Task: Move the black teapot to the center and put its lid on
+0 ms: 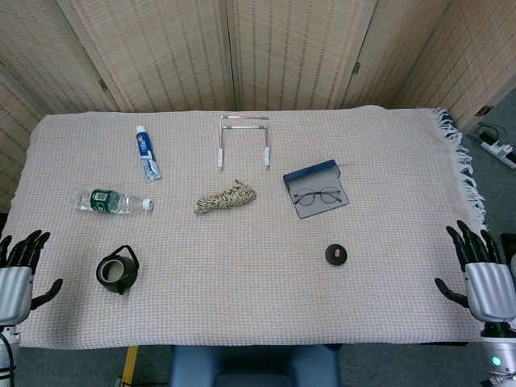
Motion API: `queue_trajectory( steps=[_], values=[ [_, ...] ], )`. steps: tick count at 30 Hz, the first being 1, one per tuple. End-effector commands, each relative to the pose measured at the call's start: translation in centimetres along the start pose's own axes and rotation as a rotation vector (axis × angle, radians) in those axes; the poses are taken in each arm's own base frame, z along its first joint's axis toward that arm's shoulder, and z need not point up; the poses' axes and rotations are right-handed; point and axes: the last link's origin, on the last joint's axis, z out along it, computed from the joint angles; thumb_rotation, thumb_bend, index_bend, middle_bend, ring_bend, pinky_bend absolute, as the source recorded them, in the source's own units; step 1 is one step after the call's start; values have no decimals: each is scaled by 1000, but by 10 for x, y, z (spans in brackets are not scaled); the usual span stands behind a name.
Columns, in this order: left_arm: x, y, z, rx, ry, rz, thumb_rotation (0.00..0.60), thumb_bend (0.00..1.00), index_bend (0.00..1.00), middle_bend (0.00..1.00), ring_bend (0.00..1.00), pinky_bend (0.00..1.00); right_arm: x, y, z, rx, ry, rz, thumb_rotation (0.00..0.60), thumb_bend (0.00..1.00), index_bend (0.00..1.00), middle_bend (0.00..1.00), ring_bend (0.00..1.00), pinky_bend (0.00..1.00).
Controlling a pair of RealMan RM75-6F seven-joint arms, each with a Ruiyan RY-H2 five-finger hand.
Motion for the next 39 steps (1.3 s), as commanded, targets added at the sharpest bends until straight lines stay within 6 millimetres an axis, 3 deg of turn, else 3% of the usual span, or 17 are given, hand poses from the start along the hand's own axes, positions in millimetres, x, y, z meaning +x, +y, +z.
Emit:
queue_trajectory(
  steps=[1,17,25,39],
  values=[
    [-1,1,1,-3,-5,0,600,226,88,70,127,16,1,1,0,-5,4,2,600,237,39,51,102,0],
    [-2,29,34,-208,-38,-30,600,224,121,101,157,37,17,1,7,15,20,-4,600,237,39,59,106,0],
    [-12,55,61,-339,-117,50,600,222,124,106,162,40,21,-1,9,30,27,-2,600,237,39,59,106,0],
    [-38,81,81,-398,-202,128,600,221,183,112,166,39,23,3,2,26,29,5,600,237,39,59,106,0]
  ],
)
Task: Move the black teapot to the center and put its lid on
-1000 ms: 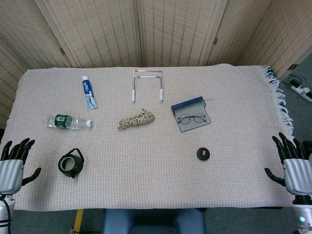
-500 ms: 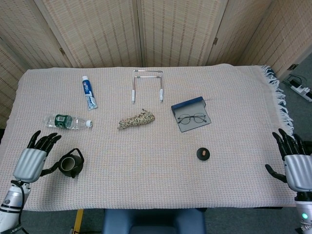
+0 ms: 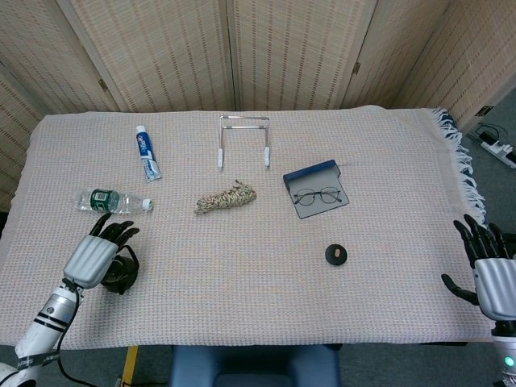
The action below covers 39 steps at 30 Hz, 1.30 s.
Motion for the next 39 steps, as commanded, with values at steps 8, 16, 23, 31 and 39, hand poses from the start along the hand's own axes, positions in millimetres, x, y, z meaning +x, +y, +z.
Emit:
queue_trajectory(
  steps=[8,16,23,31,39],
  values=[
    [-12,-2,8,18,-52,33,600,223,216,112,166,28,-2,1,-4,-7,3,8,600,236,39,59,103,0],
    [-20,-4,18,19,-76,23,600,247,289,112,166,23,-4,5,-7,-20,6,17,600,236,39,59,100,0],
    [-25,-4,25,19,-94,21,600,314,371,114,167,20,-5,7,-9,-27,11,23,600,236,39,59,98,0],
    [-35,-6,30,28,-117,7,600,417,488,144,185,20,-5,10,-11,-35,16,23,600,237,39,59,86,0],
    [-39,-10,32,36,-107,-13,600,496,602,194,213,38,-6,8,-11,-35,18,28,600,236,39,59,84,0]
  ],
)
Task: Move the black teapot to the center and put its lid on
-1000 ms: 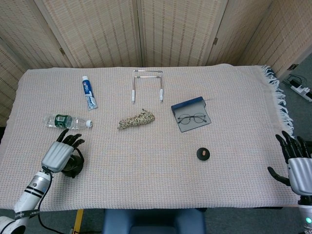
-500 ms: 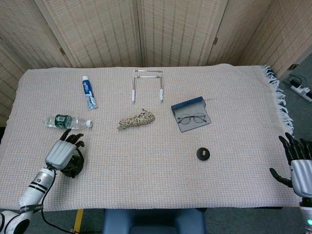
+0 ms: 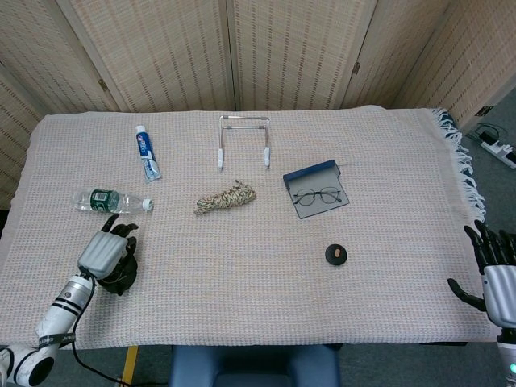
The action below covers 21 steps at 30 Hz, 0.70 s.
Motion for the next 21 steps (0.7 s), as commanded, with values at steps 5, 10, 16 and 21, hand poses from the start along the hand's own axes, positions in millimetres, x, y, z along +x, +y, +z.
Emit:
queue_trajectory(
  steps=[5,10,16,21],
  values=[
    [1,-3,0,6,33,-22,600,498,623,218,224,43,-1,0,0,-4,-2,2,600,237,39,59,84,0],
    [12,-6,-2,10,98,-57,600,498,626,293,310,131,-1,0,-1,-6,-1,4,600,236,39,59,83,0],
    [21,-7,-4,-4,151,-72,600,500,640,504,527,307,-3,1,-1,-9,-4,8,600,237,39,59,84,0],
    [23,-6,-5,-16,165,-88,600,500,650,576,592,330,-4,2,-1,-12,-5,9,600,237,39,59,83,0]
  ],
)
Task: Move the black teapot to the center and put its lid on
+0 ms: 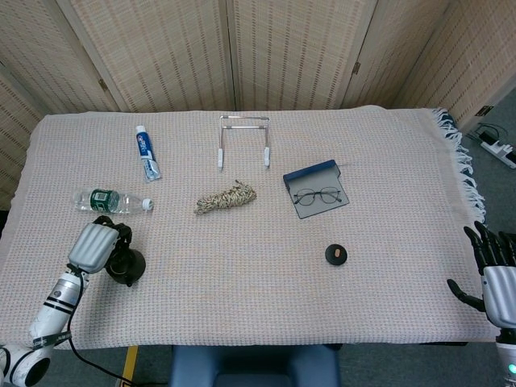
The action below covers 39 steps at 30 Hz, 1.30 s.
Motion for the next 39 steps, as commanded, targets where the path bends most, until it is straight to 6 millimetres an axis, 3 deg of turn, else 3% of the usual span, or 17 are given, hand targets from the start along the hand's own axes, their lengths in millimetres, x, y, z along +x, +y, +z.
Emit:
queue_trajectory(
  steps=[1,11,18,31,39],
  values=[
    [1,1,0,-5,5,-13,600,500,652,585,599,331,0,0,0,-1,-1,0,600,238,39,59,83,0],
    [19,12,2,-36,42,-69,600,501,652,589,602,331,-1,3,-1,-9,-2,3,600,237,39,59,84,0],
    [36,31,10,-90,64,-120,600,501,652,589,595,330,0,4,-1,-9,4,5,600,236,39,59,85,0],
    [58,107,47,-272,100,-132,600,501,652,589,585,319,3,8,-3,-14,14,7,600,237,39,59,84,0],
    [58,151,75,-343,87,-123,600,501,652,589,584,314,4,14,-5,-31,15,8,600,237,39,59,83,0]
  ],
)
